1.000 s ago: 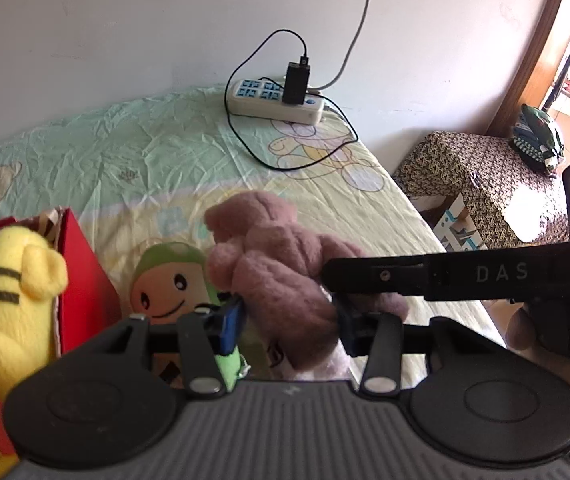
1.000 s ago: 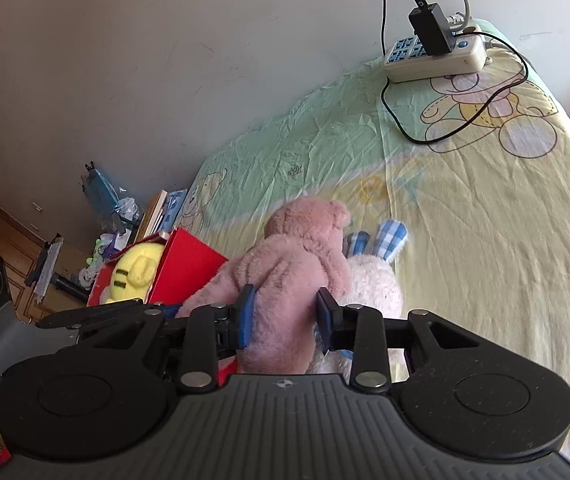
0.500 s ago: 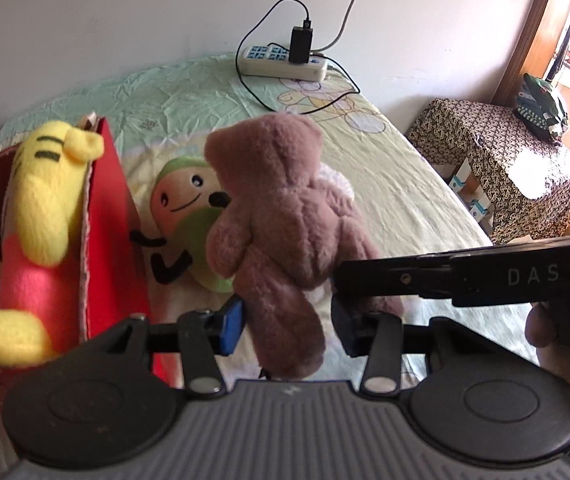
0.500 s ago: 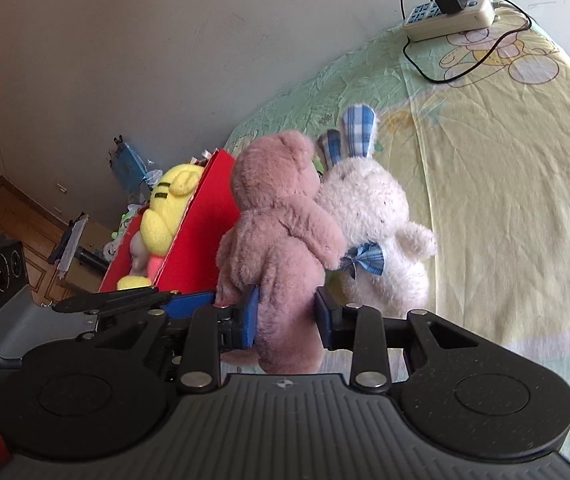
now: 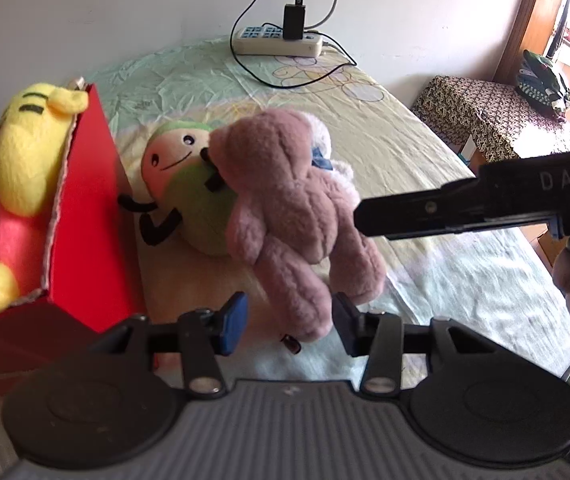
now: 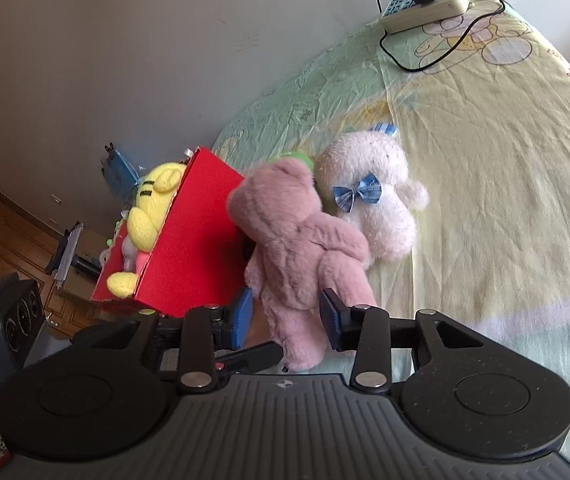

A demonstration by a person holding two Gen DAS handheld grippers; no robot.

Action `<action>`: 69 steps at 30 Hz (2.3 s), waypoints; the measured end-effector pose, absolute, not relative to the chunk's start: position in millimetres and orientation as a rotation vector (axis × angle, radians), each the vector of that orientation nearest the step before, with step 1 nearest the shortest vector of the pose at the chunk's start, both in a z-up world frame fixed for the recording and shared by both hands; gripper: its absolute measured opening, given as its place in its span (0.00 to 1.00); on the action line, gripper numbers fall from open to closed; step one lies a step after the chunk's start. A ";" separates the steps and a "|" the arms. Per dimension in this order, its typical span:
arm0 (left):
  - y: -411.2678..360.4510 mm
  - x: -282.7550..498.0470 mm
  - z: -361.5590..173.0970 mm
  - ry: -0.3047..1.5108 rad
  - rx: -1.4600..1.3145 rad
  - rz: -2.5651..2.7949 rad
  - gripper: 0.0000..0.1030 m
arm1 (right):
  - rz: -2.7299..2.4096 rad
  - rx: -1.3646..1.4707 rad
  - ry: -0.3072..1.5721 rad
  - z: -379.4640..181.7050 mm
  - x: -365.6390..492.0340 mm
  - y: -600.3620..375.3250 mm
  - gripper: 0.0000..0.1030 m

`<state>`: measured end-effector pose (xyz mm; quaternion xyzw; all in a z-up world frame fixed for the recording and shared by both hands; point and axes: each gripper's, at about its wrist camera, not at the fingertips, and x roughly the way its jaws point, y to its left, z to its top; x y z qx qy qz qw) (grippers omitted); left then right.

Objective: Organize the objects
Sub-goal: 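Carry the pink teddy bear with the right gripper over the red box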

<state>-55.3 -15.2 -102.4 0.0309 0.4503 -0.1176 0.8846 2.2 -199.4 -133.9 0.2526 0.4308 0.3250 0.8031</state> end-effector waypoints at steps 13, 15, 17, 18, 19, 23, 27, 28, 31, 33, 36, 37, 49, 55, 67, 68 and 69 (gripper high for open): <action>-10.1 -12.2 -126.2 0.953 -0.005 -0.276 0.64 | 0.678 0.559 0.898 -139.0 45.1 -177.1 0.40; -9.3 -6.0 -131.1 0.963 -0.034 -0.281 0.64 | 0.657 0.551 0.913 -144.1 49.3 -175.2 0.40; -8.1 -5.4 -128.8 0.961 -0.067 -0.279 0.65 | 0.655 0.577 0.940 -149.8 52.4 -178.2 0.40; -8.0 -5.6 -126.0 0.953 -0.077 -0.285 0.65 | 0.657 0.596 0.951 -152.2 53.3 -181.2 0.40; -8.7 -6.0 -122.7 0.943 -0.080 -0.293 0.65 | 0.654 0.608 0.955 -153.3 53.8 -184.4 0.40; -19.4 -6.0 -106.6 0.901 -0.058 -0.321 0.66 | 0.644 0.653 0.953 -152.4 55.7 -197.3 0.40; -37.5 -8.5 -85.8 0.845 -0.032 -0.383 0.66 | 0.619 0.697 0.935 -149.0 55.5 -217.3 0.42; -43.3 -9.0 -81.8 0.835 -0.025 -0.406 0.66 | 0.612 0.710 0.934 -149.2 54.9 -222.9 0.42; -62.8 -7.6 -76.8 0.823 -0.007 -0.474 0.66 | 0.586 0.747 0.929 -149.9 53.3 -242.0 0.43; -77.1 -5.3 -77.8 0.826 0.014 -0.512 0.66 | 0.564 0.767 0.924 -150.7 52.6 -254.1 0.47; -96.9 -1.9 -81.6 0.833 0.046 -0.562 0.66 | 0.529 0.786 0.920 -152.4 49.4 -272.3 0.47; -102.8 -0.7 -82.9 0.836 0.053 -0.580 0.67 | 0.518 0.786 0.923 -153.7 48.4 -277.3 0.48; -145.6 13.5 -95.4 0.868 0.122 -0.679 0.72 | 0.397 0.874 0.921 -173.6 48.7 -333.2 0.55; -152.4 24.4 -108.0 0.918 0.135 -0.662 0.72 | 0.384 0.816 0.926 -176.4 55.2 -329.3 0.62; -162.1 34.4 -121.3 0.953 0.171 -0.650 0.72 | 0.398 0.847 0.960 -202.3 55.8 -323.3 0.43; -162.4 36.6 -122.9 0.956 0.175 -0.642 0.72 | 0.406 0.856 0.957 -202.5 56.2 -322.3 0.39; -161.5 38.8 -124.2 0.960 0.174 -0.637 0.72 | 0.409 0.855 0.952 -200.4 55.1 -320.9 0.38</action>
